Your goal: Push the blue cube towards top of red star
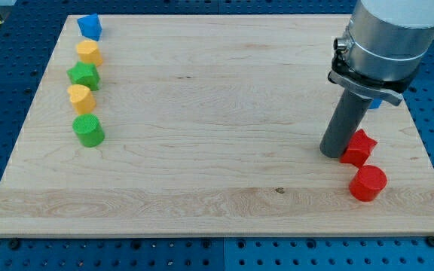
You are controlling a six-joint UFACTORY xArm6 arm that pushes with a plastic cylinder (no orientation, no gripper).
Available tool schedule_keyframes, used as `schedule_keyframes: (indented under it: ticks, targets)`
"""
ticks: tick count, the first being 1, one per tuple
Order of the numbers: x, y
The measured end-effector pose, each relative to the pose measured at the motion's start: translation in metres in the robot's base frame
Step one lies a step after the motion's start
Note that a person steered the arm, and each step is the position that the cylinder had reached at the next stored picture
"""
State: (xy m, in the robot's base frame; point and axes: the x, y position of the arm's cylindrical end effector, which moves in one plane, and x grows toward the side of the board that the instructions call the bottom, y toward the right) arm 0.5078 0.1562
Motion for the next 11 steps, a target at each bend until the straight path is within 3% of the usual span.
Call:
schedule_keyframes:
  ticks: [2,3,4,5,6,9,11]
  targets:
    - [-0.115,-0.048]
    - [-0.164,-0.033]
    - [-0.175,0.033]
    - [-0.167,0.104]
    - [-0.143,0.136]
    - [-0.117,0.061]
    - [-0.111,0.083]
